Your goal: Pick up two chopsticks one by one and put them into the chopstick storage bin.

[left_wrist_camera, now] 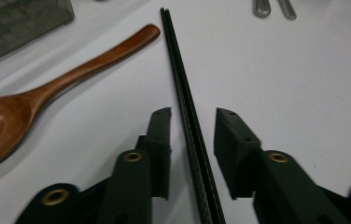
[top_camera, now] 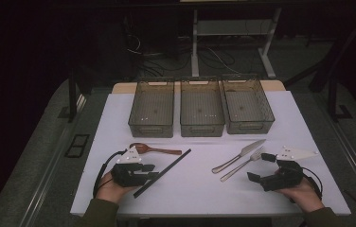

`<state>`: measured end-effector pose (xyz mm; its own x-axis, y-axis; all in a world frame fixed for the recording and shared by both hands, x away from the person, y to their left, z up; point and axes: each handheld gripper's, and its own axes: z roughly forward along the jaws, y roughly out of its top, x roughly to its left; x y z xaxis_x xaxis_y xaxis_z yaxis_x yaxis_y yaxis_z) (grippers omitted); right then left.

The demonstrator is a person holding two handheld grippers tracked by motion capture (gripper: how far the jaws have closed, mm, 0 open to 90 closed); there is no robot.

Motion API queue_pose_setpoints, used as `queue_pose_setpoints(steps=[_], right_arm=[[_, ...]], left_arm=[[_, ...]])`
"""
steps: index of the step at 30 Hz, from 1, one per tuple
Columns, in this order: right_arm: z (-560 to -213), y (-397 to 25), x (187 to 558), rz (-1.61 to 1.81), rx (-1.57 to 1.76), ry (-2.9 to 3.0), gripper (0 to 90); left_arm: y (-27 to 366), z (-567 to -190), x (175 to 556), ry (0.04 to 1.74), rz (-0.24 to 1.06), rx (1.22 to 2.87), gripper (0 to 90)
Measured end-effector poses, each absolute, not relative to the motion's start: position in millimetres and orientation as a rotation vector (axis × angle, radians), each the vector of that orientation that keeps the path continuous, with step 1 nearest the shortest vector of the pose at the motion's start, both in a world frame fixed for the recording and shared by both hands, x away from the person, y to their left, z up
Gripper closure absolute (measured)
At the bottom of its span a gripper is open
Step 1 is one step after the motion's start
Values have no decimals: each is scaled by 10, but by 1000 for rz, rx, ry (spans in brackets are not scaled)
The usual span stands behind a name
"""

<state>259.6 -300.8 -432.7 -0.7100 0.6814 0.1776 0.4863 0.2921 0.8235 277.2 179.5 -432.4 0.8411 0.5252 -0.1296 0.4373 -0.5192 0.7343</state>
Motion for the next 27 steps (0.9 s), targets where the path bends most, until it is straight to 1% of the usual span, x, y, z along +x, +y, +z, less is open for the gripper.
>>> queue_pose_setpoints(steps=[2,3,5,9,27], right_arm=[[-4327,-3010,2598,1381,1077,2347,27],[-4327,-3010,2598,1381,1077,2347,27],[-4329,-3009,2597,1381,1071,2349,27],[-4329,-3002,2591,1382,1075,2355,27],[-4329,-3005,2591,1394,1074,2356,27]], left_arm=[[1781,-4335,2774,690,133,2211,703],[1768,-4342,2772,698,133,2210,703],[1761,-4353,2779,701,127,2219,734],[1758,-4372,2794,700,125,2249,769],[1723,-4424,2803,719,127,2279,796]])
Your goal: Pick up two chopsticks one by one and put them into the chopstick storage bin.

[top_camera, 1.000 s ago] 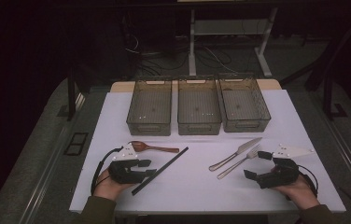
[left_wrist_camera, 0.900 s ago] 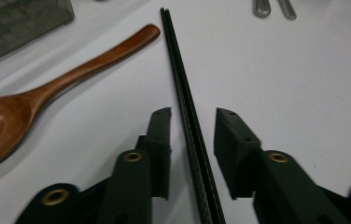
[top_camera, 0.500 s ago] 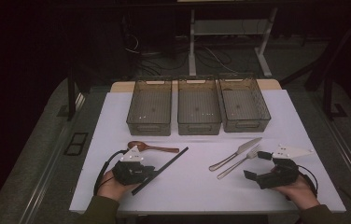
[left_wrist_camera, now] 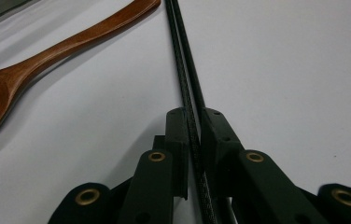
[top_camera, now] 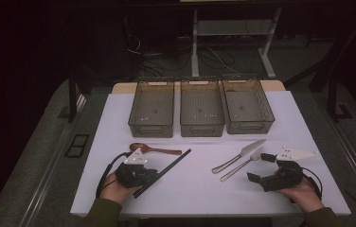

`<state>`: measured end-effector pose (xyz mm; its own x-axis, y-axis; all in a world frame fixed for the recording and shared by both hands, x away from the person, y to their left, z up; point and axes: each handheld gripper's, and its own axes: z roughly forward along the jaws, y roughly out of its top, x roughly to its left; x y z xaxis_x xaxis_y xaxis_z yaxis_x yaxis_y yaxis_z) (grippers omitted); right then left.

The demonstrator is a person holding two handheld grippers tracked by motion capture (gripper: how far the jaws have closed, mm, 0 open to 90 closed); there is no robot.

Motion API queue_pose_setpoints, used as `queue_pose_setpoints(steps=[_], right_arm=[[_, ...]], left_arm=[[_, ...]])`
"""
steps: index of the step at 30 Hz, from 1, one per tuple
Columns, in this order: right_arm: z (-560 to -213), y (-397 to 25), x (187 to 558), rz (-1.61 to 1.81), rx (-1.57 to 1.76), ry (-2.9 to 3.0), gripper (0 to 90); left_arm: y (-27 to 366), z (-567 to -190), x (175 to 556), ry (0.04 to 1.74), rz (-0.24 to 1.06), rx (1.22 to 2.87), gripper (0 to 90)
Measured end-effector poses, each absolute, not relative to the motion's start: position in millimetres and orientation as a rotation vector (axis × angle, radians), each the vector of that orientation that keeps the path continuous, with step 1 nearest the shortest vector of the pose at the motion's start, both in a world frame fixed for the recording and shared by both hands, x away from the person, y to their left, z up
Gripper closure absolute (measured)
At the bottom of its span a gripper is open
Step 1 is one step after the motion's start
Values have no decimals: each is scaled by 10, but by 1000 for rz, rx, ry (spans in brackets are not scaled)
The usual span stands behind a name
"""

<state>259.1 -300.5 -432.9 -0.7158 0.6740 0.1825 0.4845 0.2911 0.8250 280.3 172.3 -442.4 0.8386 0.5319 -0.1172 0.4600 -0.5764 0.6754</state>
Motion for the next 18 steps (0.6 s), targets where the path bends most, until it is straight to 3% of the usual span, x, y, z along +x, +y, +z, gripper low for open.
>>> queue_pose_setpoints(steps=[18], right_arm=[[-4332,-3013,2591,1401,1072,2354,27]], left_arm=[[1675,-4427,2784,732,174,2313,835]])
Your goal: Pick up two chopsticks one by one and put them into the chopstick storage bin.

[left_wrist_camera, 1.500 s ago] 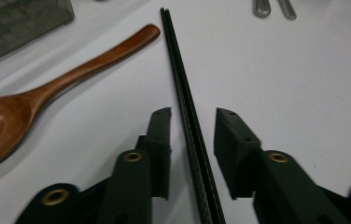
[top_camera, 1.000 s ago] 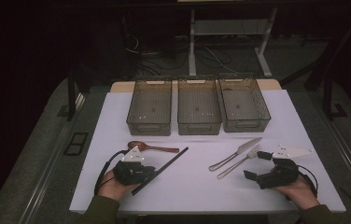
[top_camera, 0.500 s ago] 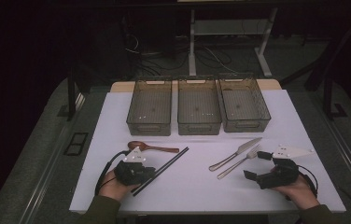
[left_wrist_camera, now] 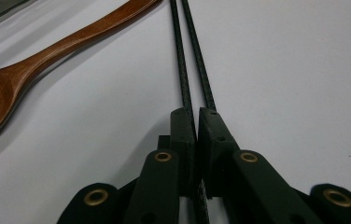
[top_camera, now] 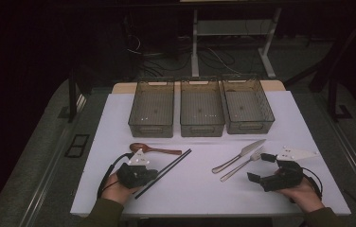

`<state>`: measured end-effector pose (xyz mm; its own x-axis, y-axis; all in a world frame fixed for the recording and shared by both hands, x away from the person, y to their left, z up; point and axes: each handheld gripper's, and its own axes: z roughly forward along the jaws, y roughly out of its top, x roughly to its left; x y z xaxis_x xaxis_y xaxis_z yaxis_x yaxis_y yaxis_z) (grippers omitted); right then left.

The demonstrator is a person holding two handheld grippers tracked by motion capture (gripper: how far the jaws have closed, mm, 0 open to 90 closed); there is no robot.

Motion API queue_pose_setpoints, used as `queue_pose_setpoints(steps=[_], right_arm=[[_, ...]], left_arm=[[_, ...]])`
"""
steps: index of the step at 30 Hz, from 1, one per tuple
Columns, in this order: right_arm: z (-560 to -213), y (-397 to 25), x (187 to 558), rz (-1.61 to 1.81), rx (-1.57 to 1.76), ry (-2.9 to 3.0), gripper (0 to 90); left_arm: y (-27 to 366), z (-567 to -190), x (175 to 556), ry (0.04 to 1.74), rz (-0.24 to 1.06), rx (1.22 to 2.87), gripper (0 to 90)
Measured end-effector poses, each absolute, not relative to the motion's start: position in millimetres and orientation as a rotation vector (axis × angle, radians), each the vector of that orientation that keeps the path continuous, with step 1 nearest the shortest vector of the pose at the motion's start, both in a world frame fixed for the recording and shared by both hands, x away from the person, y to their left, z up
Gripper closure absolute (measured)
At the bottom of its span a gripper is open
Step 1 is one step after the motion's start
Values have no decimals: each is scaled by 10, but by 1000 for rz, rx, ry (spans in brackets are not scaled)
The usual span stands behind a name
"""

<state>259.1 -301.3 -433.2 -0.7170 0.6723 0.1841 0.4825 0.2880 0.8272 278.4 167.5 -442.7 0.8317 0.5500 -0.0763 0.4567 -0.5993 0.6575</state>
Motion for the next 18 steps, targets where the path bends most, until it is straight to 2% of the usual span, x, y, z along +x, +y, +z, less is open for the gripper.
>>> queue_pose_setpoints(steps=[18], right_arm=[[-4368,-3021,2573,1392,1067,2361,27]], left_arm=[[1654,-4399,2787,746,183,2315,847]])
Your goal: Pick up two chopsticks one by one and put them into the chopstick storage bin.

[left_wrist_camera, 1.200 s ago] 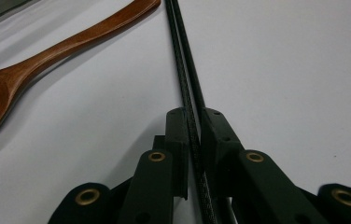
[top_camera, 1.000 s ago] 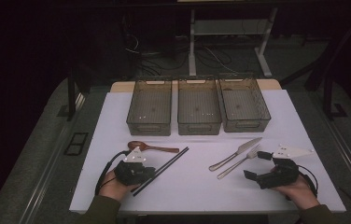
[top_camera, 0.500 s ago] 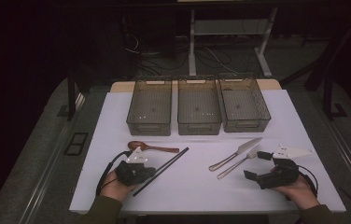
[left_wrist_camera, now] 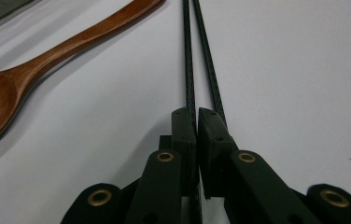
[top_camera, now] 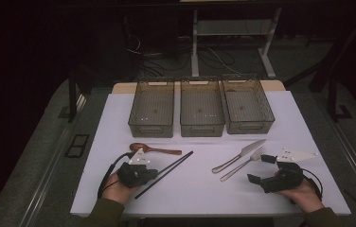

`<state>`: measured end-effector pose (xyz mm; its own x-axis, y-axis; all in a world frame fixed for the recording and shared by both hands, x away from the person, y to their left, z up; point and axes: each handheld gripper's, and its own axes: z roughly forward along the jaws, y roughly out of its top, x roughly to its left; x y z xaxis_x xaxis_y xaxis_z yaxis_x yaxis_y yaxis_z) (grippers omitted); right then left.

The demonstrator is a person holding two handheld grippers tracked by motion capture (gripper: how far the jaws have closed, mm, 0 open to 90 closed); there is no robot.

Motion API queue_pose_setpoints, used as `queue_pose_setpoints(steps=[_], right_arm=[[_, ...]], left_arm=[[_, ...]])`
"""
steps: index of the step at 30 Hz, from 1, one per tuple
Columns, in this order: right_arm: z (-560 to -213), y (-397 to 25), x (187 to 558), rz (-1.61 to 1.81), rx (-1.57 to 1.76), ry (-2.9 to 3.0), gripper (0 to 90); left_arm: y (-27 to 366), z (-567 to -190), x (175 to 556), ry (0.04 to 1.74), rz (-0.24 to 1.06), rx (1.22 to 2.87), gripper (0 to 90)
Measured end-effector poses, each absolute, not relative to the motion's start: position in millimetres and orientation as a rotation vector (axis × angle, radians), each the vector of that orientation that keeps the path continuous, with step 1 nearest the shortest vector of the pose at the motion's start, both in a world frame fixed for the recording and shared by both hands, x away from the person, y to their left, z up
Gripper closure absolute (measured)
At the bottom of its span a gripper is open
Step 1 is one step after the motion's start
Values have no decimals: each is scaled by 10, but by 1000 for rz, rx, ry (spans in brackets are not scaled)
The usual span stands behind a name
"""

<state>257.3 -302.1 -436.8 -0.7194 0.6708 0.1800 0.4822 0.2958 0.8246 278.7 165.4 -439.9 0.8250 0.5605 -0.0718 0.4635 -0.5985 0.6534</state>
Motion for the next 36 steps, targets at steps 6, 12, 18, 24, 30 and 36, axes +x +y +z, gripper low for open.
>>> queue_pose_setpoints(steps=[6,12,18,24,30,36], right_arm=[[-4381,-3027,2559,1398,1078,2351,27],[-4393,-3025,2549,1401,1091,2351,27],[-4412,-3004,2548,1407,1109,2340,27],[-4423,-2989,2565,1414,1109,2328,27],[-4423,-2984,2570,1412,1113,2331,27],[-4419,-2989,2569,1413,1111,2327,27]], left_arm=[[1653,-4351,2780,732,198,2294,848],[1652,-4298,2774,718,202,2282,847],[1650,-4240,2776,712,202,2268,847],[1639,-4175,2788,696,190,2251,847],[1651,-4125,2802,686,175,2222,847],[1664,-4078,2821,688,173,2204,847]])
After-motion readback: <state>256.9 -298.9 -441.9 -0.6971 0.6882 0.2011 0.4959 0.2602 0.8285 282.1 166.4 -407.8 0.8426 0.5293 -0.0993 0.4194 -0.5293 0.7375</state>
